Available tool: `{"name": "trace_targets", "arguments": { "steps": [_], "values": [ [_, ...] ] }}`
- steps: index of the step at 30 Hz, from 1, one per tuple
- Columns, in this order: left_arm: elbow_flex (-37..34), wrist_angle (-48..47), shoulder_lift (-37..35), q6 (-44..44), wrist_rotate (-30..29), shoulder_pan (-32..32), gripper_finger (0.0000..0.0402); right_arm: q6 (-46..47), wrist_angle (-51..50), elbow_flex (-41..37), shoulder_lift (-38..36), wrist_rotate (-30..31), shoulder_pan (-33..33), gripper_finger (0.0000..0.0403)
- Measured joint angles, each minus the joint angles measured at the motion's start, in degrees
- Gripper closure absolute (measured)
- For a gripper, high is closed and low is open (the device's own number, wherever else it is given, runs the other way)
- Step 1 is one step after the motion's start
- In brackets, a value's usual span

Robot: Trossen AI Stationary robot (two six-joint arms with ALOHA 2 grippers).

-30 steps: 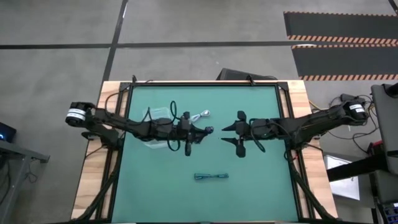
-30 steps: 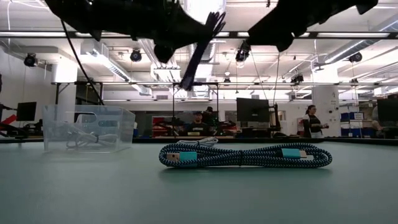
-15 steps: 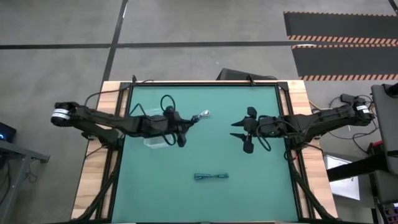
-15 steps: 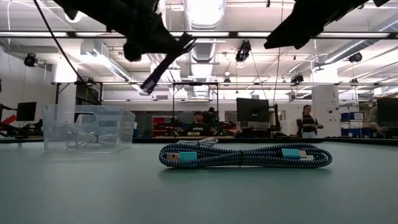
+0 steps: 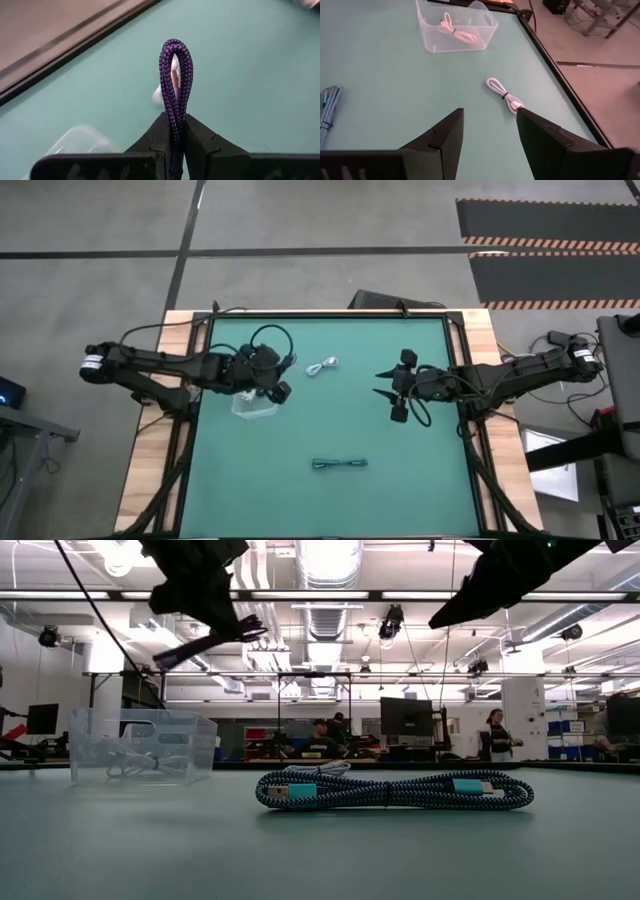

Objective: Pick and place USB-C Cables
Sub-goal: Put the violet charger cable into the transparent bin

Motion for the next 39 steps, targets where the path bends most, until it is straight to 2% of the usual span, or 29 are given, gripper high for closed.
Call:
{"name": "trace_targets", "arguments": {
  "steps": [11, 16, 19, 24, 29, 34, 37, 39],
  "values": [
    [16.6, -33.4, 9.8, -11.6, 1.5, 1.3, 0.0386, -0.3, -1.4, -0.6, -1.4, 0.0, 0.0, 0.0227],
    [20.8, -41.7, 14.8, -11.5, 5.9, 3.2, 0.0386, -0.9, -1.4, -0.7, -1.7, 0.0, 0.0, 0.0227],
    [21.7, -44.7, 17.2, -8.5, 7.6, 4.6, 0.0386, -1.7, -1.4, -0.8, -1.7, 0.0, 0.0, 0.0227],
    [21.5, -44.7, 19.2, 0.3, 8.2, 6.5, 0.0386, -2.2, -1.4, -1.0, -1.8, 0.0, 0.0, 0.0227],
    [20.9, -44.1, 19.3, 24.6, 9.7, 6.2, 0.0386, -2.5, -1.4, -1.1, -2.5, 0.0, 0.0, 0.0227],
    [19.0, -37.2, 15.8, 43.8, 12.1, 6.0, 0.0385, -2.6, -1.3, -1.7, -3.0, -0.1, 0.0, 0.0227],
    [17.2, -35.1, 12.9, 54.8, 19.5, 6.0, 0.0385, -2.4, -1.3, -1.9, -3.1, -0.1, 0.0, 0.0227],
    [15.3, -34.1, 10.8, 59.1, 23.8, 5.9, 0.0385, -2.2, -1.4, -2.0, -3.1, -0.1, 0.0, 0.0227]
  ]
}}
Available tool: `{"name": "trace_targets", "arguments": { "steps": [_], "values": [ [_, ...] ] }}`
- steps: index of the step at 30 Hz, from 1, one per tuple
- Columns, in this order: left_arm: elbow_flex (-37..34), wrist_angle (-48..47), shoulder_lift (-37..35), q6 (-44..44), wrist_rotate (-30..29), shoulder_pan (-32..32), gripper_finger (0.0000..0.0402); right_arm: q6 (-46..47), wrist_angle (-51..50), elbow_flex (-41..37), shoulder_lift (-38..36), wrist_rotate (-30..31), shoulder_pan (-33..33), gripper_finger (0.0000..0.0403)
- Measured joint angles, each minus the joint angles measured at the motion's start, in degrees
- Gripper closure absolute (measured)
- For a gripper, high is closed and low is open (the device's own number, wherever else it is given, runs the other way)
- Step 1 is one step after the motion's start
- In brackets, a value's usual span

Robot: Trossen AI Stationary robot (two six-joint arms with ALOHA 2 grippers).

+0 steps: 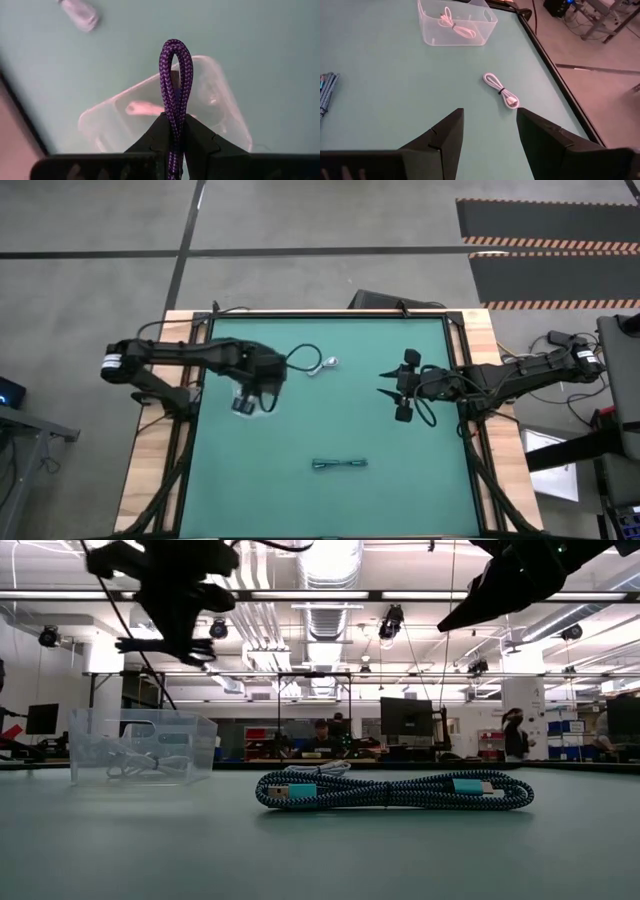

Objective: Pick and place USB-C Cables
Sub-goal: Put the violet charger cable into the transparent bin

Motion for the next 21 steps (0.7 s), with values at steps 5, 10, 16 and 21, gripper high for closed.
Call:
{"name": "trace_targets", "arguments": {
  "steps": [5, 10, 16, 21],
  "values": [
    [-5.8, 1.5, -4.6, 12.0, 3.7, 0.0, 0.0385, 0.0, 0.2, -0.1, 0.0, 0.0, 0.0, 0.0227],
    [-11.0, 3.3, -6.2, 13.9, 3.2, 0.8, 0.0385, 0.3, 0.6, -0.1, 0.0, 0.0, 0.0, 0.0227],
    [-15.8, 9.7, -6.4, 20.2, 3.2, 1.0, 0.0385, 0.3, 0.6, -0.1, 0.0, 0.0, 0.0, 0.0227],
    [-17.5, 13.2, -6.7, 22.8, 3.2, 1.8, 0.0385, 0.6, 0.6, -0.1, 0.0, 0.0, 0.0, 0.0227]
  ]
}}
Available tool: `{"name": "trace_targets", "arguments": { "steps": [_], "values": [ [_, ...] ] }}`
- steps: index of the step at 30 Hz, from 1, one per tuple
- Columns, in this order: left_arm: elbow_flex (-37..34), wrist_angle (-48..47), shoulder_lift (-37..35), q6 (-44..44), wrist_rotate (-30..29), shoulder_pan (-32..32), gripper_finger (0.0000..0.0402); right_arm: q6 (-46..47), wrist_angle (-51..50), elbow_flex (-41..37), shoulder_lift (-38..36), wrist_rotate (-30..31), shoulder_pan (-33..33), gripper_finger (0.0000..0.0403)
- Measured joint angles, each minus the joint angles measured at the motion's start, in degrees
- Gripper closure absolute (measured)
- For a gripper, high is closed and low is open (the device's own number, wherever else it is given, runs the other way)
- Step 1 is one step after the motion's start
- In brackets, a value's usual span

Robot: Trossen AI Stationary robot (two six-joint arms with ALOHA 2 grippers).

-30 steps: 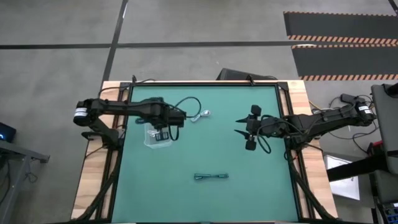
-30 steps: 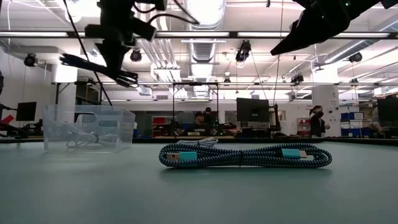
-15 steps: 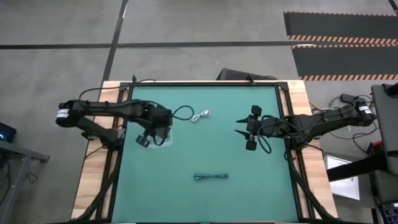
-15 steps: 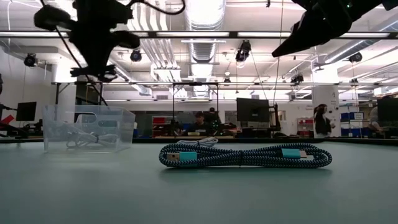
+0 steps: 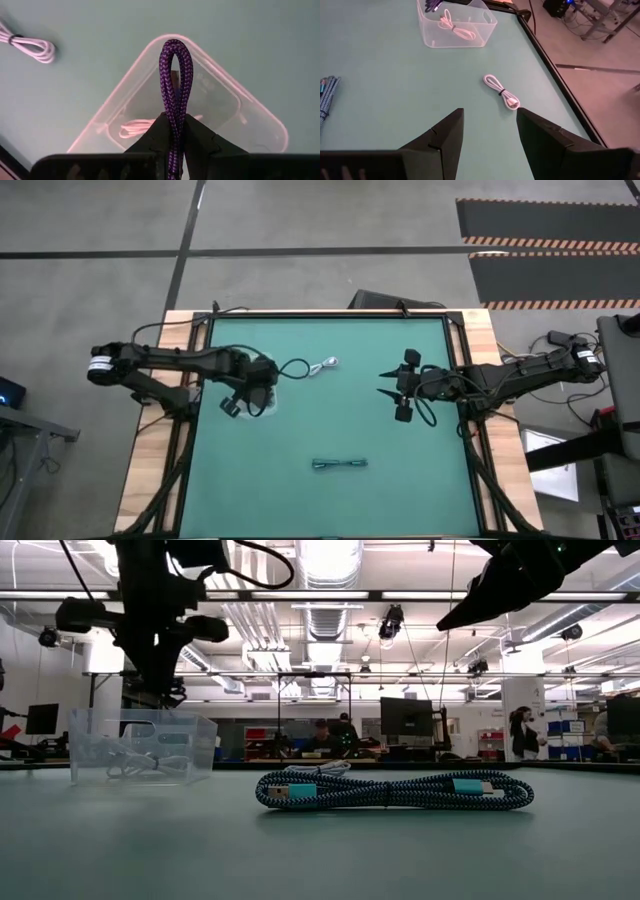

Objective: Pick and place USB-C Cables
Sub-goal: Put the violet charger cable into the transparent bin

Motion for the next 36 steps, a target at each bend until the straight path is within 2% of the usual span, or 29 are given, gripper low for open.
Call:
{"name": "trace_targets", "arguments": {
  "steps": [21, 36],
  "values": [
    [-2.1, 3.9, -0.3, 4.1, 1.0, 3.4, 0.0384, 0.6, 0.0, 0.0, 0.0, 0.0, 0.0, 0.0227],
    [-9.1, 10.8, -2.0, 5.8, 2.0, 6.5, 0.0384, 0.5, 0.0, 0.0, 0.0, 0.0, 0.0, 0.0227]
  ]
}}
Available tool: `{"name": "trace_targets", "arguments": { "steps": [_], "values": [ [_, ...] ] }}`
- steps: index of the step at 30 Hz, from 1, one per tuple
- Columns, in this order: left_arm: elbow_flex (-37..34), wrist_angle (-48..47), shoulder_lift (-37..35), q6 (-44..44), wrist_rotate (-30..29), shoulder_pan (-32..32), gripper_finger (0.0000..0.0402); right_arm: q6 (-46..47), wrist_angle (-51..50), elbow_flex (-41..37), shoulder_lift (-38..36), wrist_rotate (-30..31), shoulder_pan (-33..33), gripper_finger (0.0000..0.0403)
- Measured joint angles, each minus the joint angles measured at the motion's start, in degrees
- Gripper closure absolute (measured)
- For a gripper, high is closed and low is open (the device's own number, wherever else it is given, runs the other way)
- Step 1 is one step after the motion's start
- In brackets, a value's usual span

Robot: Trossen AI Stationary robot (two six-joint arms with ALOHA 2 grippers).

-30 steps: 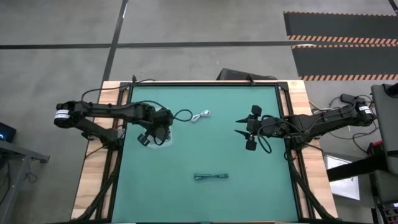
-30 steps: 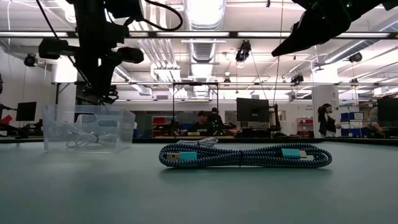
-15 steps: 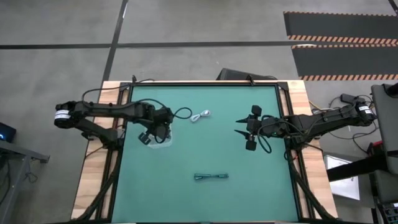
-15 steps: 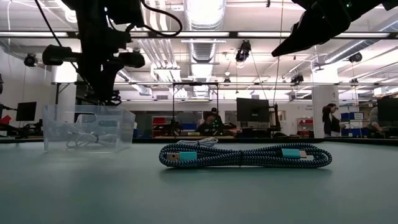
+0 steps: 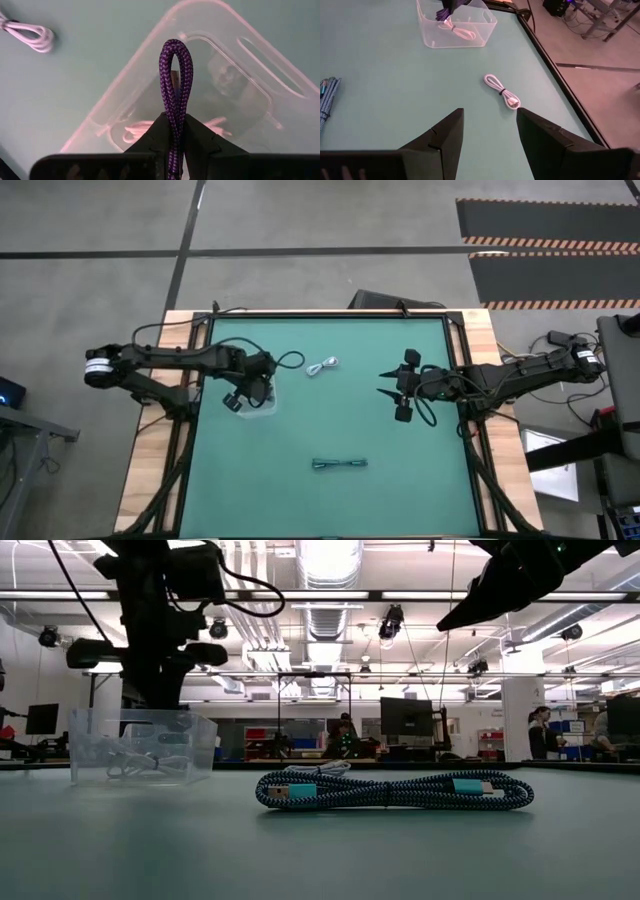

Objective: Pick and place USB-C Cables
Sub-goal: Put the violet charger cable into the transparent bin

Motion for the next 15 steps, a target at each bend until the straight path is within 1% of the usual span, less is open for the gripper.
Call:
{"name": "trace_targets", "arguments": {
  "steps": [2, 8, 15],
  "values": [
    [-0.5, 1.4, -0.1, 0.1, 0.1, 0.4, 0.0384, 0.1, 0.0, 0.0, 0.0, 0.0, 0.0, 0.0227],
    [-0.7, 1.4, 0.2, 0.4, 0.4, 1.0, 0.0384, 0.4, 0.0, -0.1, 0.0, 0.0, 0.0, 0.0227],
    [-2.8, 2.0, 0.2, 1.2, 0.4, 1.2, 0.0384, 0.4, 0.0, -0.1, 0.0, 0.0, 0.0, 0.0227]
  ]
}}
